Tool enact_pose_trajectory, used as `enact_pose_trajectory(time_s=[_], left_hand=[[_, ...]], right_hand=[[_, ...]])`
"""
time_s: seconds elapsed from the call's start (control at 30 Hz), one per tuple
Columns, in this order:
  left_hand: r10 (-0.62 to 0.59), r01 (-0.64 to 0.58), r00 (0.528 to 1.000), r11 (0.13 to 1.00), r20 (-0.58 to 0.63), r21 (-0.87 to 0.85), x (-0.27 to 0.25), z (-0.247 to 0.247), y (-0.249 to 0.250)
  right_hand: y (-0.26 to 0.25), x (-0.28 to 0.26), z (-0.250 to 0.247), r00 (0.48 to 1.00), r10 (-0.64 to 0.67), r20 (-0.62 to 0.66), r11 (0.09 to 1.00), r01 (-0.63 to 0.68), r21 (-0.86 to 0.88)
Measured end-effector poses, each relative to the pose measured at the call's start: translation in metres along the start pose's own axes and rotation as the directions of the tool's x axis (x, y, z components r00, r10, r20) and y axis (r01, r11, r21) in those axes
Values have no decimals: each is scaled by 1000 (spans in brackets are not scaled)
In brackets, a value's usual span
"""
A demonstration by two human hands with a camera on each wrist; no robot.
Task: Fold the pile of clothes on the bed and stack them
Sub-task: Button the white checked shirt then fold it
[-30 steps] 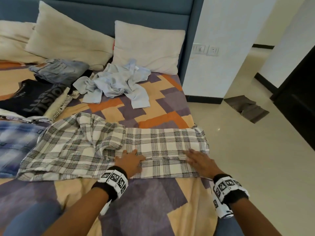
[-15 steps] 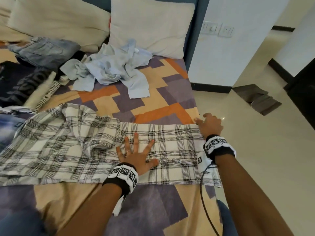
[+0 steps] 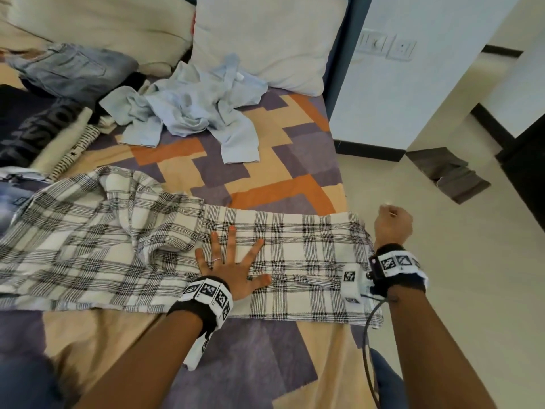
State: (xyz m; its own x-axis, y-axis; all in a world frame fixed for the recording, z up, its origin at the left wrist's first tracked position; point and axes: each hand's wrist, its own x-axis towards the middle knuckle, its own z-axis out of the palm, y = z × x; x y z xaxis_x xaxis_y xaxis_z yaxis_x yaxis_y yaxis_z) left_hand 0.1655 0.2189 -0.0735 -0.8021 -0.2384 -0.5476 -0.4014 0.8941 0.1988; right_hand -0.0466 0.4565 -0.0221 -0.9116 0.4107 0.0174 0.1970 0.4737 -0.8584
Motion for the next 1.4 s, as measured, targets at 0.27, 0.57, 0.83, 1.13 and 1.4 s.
enact_pose_trajectory(time_s=[0.27,0.57,0.83,1.13,1.4], left_hand=[[4,-5,1000,1000,-16,-28,-1,1,0],[28,-29,998,999,-50,-28,-6,-1,-2],[69,-83,992,988,-107,-130,-39,6,-14],[-195,-168,964,82,-181,-982,-97,-49,-105],[-445,-120,742,647,-501,-753,-54,-129,-254]], right_hand=[[45,-103,-14,411,-200,889,520,814,-259],[64,-117,-50,734,-181,655,654,587,-478],[24,-191,-46,743,-99,662,522,605,-601],[-60,-276,23,284,-362,888,862,464,203],[-78,-275,140,603,-174,778,985,124,123]])
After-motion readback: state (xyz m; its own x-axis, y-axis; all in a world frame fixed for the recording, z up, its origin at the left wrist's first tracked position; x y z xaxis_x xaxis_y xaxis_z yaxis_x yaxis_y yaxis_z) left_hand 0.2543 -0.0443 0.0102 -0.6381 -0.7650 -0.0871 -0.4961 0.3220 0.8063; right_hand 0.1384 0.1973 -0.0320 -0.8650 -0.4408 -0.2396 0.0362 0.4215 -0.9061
